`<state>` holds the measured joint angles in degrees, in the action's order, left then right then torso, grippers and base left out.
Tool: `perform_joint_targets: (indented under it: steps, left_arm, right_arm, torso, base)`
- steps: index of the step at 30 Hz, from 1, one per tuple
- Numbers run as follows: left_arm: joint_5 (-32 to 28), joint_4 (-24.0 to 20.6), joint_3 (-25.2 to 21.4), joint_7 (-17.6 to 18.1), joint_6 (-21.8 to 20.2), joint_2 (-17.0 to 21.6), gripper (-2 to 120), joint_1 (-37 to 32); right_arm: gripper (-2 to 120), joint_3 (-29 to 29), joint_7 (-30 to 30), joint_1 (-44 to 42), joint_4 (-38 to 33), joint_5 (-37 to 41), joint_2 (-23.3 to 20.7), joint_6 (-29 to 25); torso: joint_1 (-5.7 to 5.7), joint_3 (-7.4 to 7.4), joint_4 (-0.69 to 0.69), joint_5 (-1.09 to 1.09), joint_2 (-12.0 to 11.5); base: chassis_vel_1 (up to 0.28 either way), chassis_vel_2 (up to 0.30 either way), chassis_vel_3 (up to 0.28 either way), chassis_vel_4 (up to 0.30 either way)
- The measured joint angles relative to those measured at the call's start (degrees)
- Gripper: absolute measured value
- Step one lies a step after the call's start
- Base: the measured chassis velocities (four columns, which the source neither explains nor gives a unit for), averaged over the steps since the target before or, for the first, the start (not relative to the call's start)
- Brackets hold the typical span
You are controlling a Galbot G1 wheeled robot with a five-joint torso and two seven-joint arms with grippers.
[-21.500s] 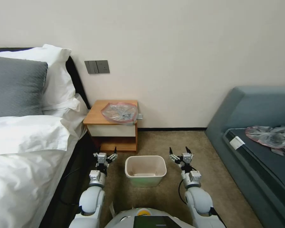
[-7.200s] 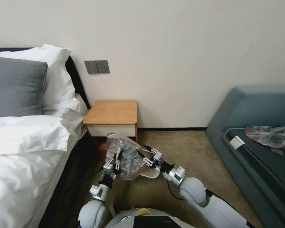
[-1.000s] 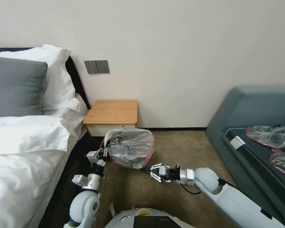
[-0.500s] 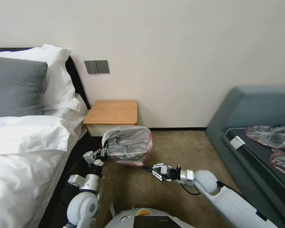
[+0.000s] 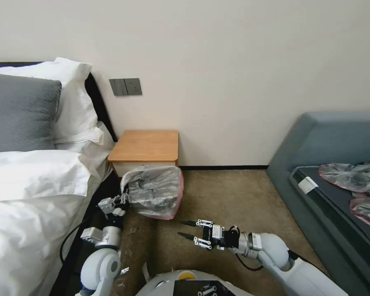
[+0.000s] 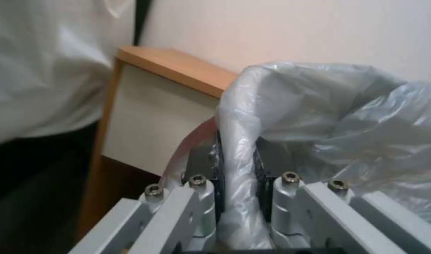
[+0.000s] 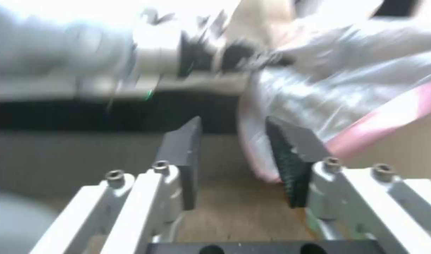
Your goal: Pick up the garbage bag from the table and place it over the trash can.
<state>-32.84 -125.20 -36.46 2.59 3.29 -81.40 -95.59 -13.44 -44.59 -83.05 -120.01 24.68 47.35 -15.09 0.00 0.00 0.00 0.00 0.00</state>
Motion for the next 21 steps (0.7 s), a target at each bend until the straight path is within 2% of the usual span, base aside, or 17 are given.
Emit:
perform_joint_targets:
  steps: [2,4,5,6,8,9,11,12,14,15,18,21]
  left_arm:
    - [1.94,0.51,-0.48,-0.19,1.13,-0.60,9,-0.08]
    - [2.56,0.57,-0.33,-0.29,1.48,-0.68,9,-0.07]
    - [2.56,0.57,-0.33,-0.29,1.48,-0.68,9,-0.07]
    - [2.90,0.58,-0.17,-0.33,1.71,-0.68,9,-0.06]
    - [3.15,0.62,-0.03,-0.41,1.87,-0.61,9,0.02]
    - [3.15,0.62,-0.03,-0.41,1.87,-0.61,9,0.02]
    - [3.22,0.56,0.04,-0.45,1.93,-0.50,9,0.10]
    - [3.22,0.56,0.04,-0.45,1.93,-0.50,9,0.10]
    - [3.42,0.40,0.24,-0.48,1.96,-0.43,9,0.18]
    - [3.42,0.40,0.24,-0.48,1.96,-0.43,9,0.18]
    - [3.93,0.66,1.31,-0.49,2.05,-0.12,9,0.38]
    - [4.00,0.85,1.58,-0.50,2.05,0.01,9,0.38]
  right_arm:
    - [50,1.48,13.96,-1.31,-3.51,1.24,0.92,0.61]
    - [58,2.93,26.07,-1.92,-6.55,0.39,2.32,3.13]
    - [58,2.93,26.07,-1.92,-6.55,0.39,2.32,3.13]
    - [63,4.13,34.09,-2.23,-8.86,-0.09,3.39,5.94]
    - [73,6.19,42.15,-2.39,-11.37,-0.76,4.72,9.77]
    - [73,6.19,42.15,-2.39,-11.37,-0.76,4.72,9.77]
    - [83,9.11,47.77,-1.47,-12.67,-1.39,5.73,14.53]
    - [83,9.11,47.77,-1.47,-12.67,-1.39,5.73,14.53]
    - [92,11.29,51.12,0.49,-12.62,-0.58,6.63,18.26]
    - [92,11.29,51.12,0.49,-12.62,-0.58,6.63,18.26]
    - [100,13.71,54.83,1.93,-13.32,0.52,9.03,24.83]
    - [100,14.99,56.13,2.18,-13.07,-1.63,9.90,27.22]
  torso:
    - [0.00,0.00,0.01,0.00,0.00]
    - [0.00,0.01,-0.01,0.00,0.00]
    - [0.00,0.01,-0.01,0.00,0.00]
    - [0.00,0.00,0.00,-0.01,0.00]
    - [0.00,0.00,-0.01,-0.01,0.00]
    - [0.00,0.00,-0.01,-0.01,0.00]
    - [0.00,0.00,-0.01,-0.01,0.00]
    - [0.00,0.00,-0.01,-0.01,0.00]
    - [0.00,0.00,0.01,0.00,0.00]
    - [0.00,0.00,0.01,0.00,0.00]
    - [0.00,0.00,-0.02,-0.01,0.00]
    - [0.00,0.00,-0.01,0.00,0.00]
  base:
    - [0.000,0.000,0.000,0.000]
    - [0.000,0.000,0.000,0.000]
    - [0.000,0.000,0.000,0.000]
    - [0.000,0.000,0.000,0.000]
    - [0.000,0.000,0.000,0.000]
    - [0.000,0.000,0.000,0.000]
    - [0.000,0.000,0.000,0.000]
    - [0.000,0.000,0.000,0.000]
    - [0.000,0.000,0.000,0.000]
    - [0.000,0.000,0.000,0.000]
    - [0.000,0.000,0.000,0.000]
    - [0.000,0.000,0.000,0.000]
